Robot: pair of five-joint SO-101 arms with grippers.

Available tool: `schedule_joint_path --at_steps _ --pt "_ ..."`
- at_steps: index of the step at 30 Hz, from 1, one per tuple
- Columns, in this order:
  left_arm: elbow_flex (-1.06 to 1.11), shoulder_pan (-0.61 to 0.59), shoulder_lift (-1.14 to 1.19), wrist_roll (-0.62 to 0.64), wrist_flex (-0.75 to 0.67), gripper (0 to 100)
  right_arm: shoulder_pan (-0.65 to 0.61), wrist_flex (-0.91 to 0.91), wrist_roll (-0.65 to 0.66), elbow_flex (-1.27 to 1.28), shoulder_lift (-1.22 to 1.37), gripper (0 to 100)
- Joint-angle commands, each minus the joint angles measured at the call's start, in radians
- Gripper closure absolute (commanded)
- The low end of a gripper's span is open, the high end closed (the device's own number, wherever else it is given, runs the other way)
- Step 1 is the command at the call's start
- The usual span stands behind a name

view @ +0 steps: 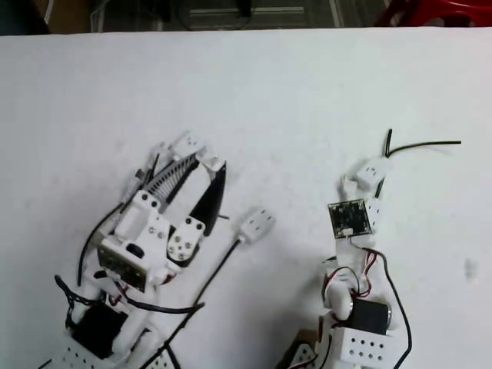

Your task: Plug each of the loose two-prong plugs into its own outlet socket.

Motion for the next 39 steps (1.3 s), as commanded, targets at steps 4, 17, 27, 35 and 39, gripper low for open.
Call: schedule_joint_path --at_steps 4,17,27,35,39 --pt "-0.005 0.015 -0.010 0.005 -0.026 98 -0.079 0.005 0.005 0.008 -0.007 98.1" --pt "-0.002 -0.028 -0.010 0.006 0.038 98 -0.025 -0.147 0.003 -0.453 -0.021 98.1" --pt "0.029 -0.025 -0.010 0.006 0.058 98 -0.162 -0.360 -0.002 -0.790 -0.021 98.1" --pt "0.034 -0.025 -0.010 0.011 0.058 98 -0.648 -0.337 -0.127 -0.861 -0.019 98.1" --pt "0.034 -0.025 -0.010 0.011 0.058 98 -0.940 -0.337 -0.132 -0.855 -0.016 98.1"
